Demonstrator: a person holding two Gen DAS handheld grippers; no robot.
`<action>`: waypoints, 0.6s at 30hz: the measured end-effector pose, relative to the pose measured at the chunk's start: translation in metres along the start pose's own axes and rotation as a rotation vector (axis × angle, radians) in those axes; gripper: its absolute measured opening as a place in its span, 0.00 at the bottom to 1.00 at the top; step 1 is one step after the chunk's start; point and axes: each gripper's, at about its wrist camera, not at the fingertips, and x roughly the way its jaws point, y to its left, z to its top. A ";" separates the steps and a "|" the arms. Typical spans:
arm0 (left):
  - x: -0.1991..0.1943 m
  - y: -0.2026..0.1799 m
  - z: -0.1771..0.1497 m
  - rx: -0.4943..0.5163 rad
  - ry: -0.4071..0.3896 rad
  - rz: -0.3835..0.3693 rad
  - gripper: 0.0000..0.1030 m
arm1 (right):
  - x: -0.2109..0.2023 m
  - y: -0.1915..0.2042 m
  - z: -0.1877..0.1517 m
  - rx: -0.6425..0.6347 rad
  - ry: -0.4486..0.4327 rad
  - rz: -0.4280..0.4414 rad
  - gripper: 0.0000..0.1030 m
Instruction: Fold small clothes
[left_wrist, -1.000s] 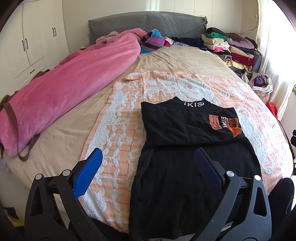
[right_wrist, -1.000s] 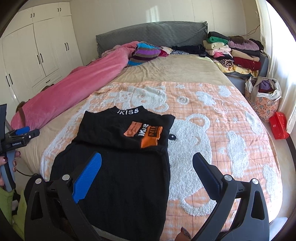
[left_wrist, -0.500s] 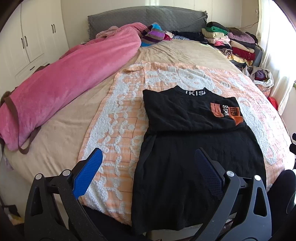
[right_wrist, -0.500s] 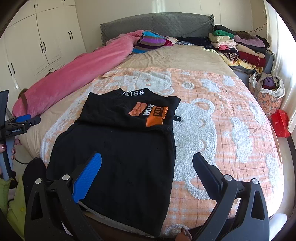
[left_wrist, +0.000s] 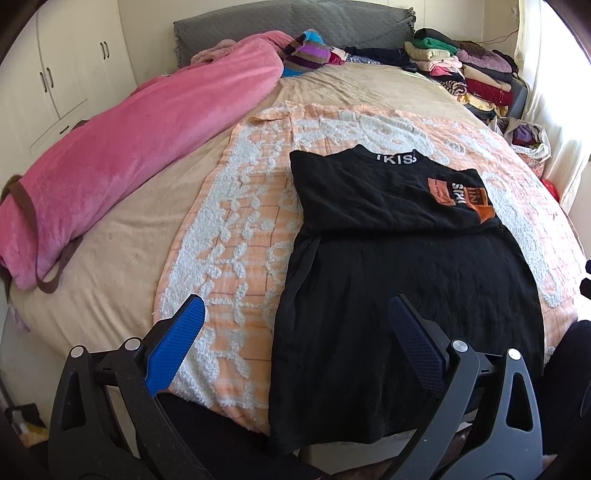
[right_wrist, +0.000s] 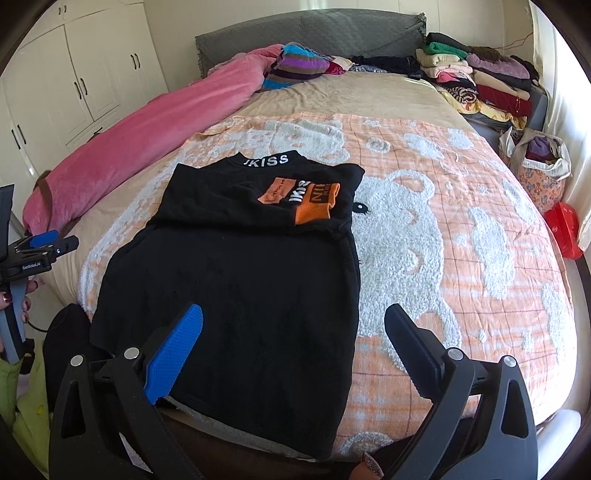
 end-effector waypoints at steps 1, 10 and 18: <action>0.001 0.001 -0.001 -0.001 0.003 0.002 0.91 | 0.001 -0.001 -0.001 0.005 0.001 -0.004 0.96; 0.012 0.002 -0.019 0.011 0.041 0.010 0.91 | 0.014 -0.003 -0.016 0.052 0.028 -0.027 0.96; 0.024 0.005 -0.031 -0.003 0.085 0.005 0.91 | 0.029 0.007 -0.032 0.061 0.074 -0.041 0.96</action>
